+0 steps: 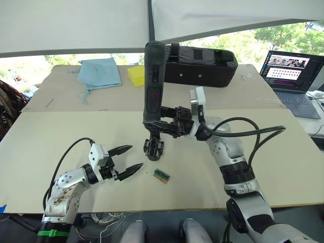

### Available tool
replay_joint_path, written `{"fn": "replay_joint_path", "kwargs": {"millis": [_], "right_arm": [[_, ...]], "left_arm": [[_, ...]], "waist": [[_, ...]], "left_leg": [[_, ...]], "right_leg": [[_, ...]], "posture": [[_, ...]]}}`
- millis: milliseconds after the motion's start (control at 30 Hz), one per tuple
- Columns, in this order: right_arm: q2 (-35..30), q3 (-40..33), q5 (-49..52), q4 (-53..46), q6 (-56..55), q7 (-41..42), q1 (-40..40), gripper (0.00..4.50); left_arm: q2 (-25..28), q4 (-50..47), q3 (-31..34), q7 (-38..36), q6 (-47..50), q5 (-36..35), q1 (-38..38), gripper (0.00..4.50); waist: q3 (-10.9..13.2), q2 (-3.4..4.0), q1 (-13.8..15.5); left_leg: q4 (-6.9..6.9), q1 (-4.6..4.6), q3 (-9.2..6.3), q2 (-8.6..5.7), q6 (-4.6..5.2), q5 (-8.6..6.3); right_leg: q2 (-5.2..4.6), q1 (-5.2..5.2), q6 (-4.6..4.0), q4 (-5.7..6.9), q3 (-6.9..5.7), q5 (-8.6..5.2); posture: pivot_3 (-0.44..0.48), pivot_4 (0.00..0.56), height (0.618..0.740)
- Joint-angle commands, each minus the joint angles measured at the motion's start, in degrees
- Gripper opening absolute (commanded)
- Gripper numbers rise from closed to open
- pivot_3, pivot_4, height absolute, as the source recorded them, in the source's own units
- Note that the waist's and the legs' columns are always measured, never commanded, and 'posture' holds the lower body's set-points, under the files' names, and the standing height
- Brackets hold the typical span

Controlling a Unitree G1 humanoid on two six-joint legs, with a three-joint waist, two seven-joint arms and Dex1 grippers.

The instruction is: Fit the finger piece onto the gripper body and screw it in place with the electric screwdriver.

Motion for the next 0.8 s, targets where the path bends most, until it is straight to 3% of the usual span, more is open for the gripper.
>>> {"fn": "replay_joint_path", "kwargs": {"millis": [33,467,800], "right_arm": [[0.60,-0.64,0.62,-1.46,-2.18,-0.29,-0.23,1.90],[0.37,0.20,-0.50,-0.93,-2.82,-0.15,0.16,1.90],[0.35,0.64,-0.77,-1.17,-3.27,-0.01,0.62,1.90]], "left_arm": [[-0.14,-1.26,-0.22,0.31,0.21,-0.22,-0.66,4.50],[0.15,-0.22,-1.82,2.01,0.46,1.33,-1.84,4.50],[-0.85,7.56,-4.62,2.26,-1.60,6.35,-6.18,4.50]], "waist": [[0.00,0.00,0.00],[0.00,0.00,0.02],[0.00,0.00,0.06]], "left_leg": [[0.00,0.00,0.00,0.00,0.00,0.00],[0.00,0.01,0.00,0.00,0.00,0.00],[0.00,0.04,0.00,-0.02,0.00,0.00]], "right_leg": [[0.00,0.00,0.00,0.00,0.00,0.00],[0.00,0.01,0.00,0.00,0.00,0.00],[0.02,0.04,0.00,0.01,0.00,0.00]], "posture": [[0.000,0.150,0.740],[0.000,0.150,0.740],[0.000,0.150,0.740]]}}
